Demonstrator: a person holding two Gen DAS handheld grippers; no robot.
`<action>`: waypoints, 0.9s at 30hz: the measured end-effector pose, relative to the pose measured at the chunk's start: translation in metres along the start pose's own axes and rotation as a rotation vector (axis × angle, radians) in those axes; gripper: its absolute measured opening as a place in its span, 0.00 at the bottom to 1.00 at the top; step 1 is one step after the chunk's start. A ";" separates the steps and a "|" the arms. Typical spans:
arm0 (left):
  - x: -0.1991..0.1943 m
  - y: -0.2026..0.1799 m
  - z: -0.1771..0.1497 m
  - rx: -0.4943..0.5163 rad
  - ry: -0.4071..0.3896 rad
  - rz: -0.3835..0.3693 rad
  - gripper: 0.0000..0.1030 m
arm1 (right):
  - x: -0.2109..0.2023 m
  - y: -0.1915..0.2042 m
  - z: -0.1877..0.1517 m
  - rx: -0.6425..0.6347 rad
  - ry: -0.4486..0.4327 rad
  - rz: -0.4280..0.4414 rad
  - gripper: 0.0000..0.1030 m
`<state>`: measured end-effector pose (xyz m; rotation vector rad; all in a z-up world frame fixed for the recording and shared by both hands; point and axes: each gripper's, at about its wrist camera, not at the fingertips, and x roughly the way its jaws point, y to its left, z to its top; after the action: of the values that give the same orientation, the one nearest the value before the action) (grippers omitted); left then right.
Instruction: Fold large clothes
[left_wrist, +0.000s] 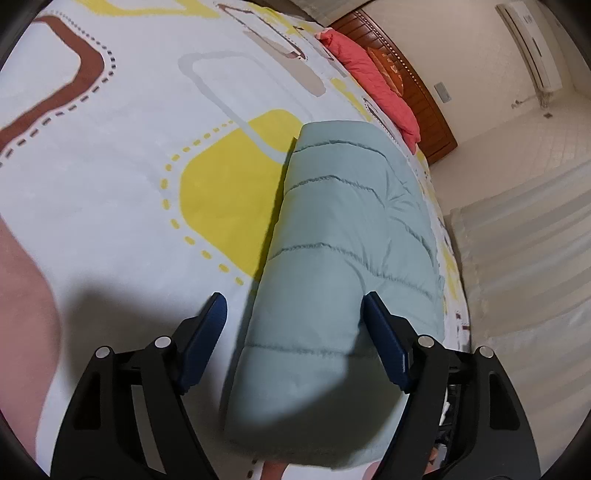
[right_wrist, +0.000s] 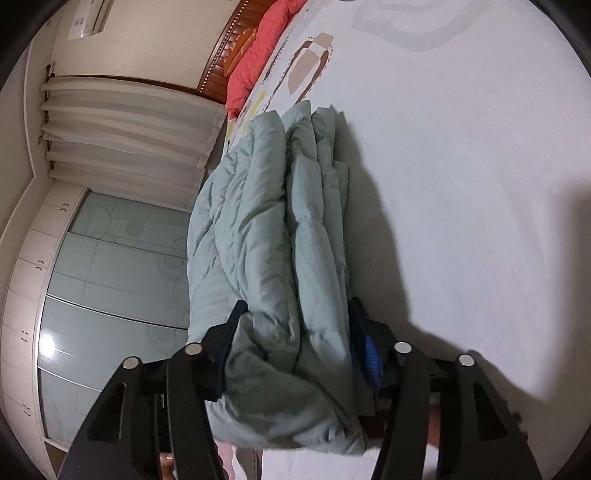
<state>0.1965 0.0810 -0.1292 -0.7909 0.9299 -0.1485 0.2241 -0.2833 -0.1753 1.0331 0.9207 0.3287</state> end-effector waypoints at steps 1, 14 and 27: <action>-0.003 0.000 -0.002 0.008 -0.003 0.006 0.74 | -0.002 0.000 -0.003 -0.004 -0.001 -0.002 0.55; -0.037 -0.005 -0.031 0.164 -0.067 0.133 0.76 | -0.030 0.003 -0.039 -0.041 -0.010 -0.028 0.58; -0.073 -0.028 -0.069 0.397 -0.180 0.334 0.89 | -0.056 0.053 -0.088 -0.340 -0.120 -0.390 0.67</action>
<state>0.1052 0.0557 -0.0858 -0.2708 0.8142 0.0309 0.1311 -0.2400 -0.1198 0.5395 0.8988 0.0888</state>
